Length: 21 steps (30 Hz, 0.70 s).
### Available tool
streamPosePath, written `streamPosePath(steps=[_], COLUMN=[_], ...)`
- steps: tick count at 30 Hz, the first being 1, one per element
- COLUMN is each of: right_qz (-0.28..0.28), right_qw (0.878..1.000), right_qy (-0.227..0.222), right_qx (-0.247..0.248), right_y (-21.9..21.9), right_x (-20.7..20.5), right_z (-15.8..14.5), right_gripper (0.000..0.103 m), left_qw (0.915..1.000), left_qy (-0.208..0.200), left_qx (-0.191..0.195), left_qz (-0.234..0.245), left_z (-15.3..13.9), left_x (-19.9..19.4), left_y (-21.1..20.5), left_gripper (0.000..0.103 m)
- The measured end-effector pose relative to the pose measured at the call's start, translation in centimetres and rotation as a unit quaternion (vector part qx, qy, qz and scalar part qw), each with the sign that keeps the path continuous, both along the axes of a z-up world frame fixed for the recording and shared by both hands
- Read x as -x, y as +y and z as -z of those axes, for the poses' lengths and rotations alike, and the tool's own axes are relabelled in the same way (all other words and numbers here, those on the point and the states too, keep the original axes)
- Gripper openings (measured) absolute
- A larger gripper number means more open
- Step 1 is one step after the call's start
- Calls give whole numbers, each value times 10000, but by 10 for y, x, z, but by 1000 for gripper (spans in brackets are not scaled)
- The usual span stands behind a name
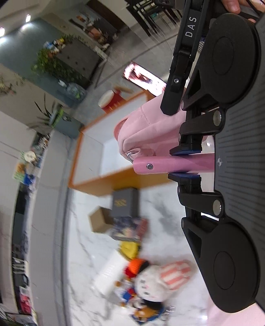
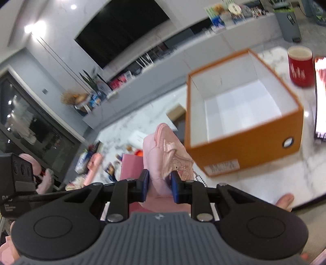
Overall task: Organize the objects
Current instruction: 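Carry the wallet and bag into the orange shoebox with both grippers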
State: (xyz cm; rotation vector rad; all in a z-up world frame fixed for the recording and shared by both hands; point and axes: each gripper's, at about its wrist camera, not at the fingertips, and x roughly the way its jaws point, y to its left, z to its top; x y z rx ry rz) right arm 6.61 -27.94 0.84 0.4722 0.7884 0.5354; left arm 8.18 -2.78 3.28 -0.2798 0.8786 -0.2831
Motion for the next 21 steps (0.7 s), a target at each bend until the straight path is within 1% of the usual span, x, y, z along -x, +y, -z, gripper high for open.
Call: streamPosePath(steps=[3, 6, 7, 9, 10, 13, 16, 18, 21], right_qz=[77, 200, 258, 406, 446, 521, 518, 536, 632], right_qw=[9995, 9985, 9981, 9978, 9978, 9976, 9967, 9962, 9956], right_qy=[-297, -506, -558, -523, -481, -231, 99, 323, 584], right_qx=[-21, -27, -32, -57, -103, -403, -610, -606, -380], right_y=[-10, -20, -25, -35, -41, -61, -74, -76, -77], right_x=[-3, -17, -24, -43, -52, -85, -117, -132, -146], right_z=[-21, -39, -43, -45, -45, -35, -13, 5, 35], right_gripper=[24, 24, 24, 24, 24, 24, 24, 24, 24], left_qw=[9998, 9988, 9988, 9990, 9991, 9987, 9992, 9988, 9968], left_qy=[-183, -467, -485, -438, -393, -267, -11, 130, 349], left_qx=[62, -94, -82, -57, -120, -427, -386, -467, -725], left_qz=[86, 56, 74, 109, 72, -26, -42, -25, 19], left_z=[-18, -32, -34, -31, -27, -5, 20, 34, 54], left_x=[-17, -41, -50, -72, -85, -118, -142, -152, -160], left_y=[-7, -19, -22, -30, -35, -52, -63, -71, -80], left_gripper=[19, 19, 19, 19, 19, 19, 19, 19, 19])
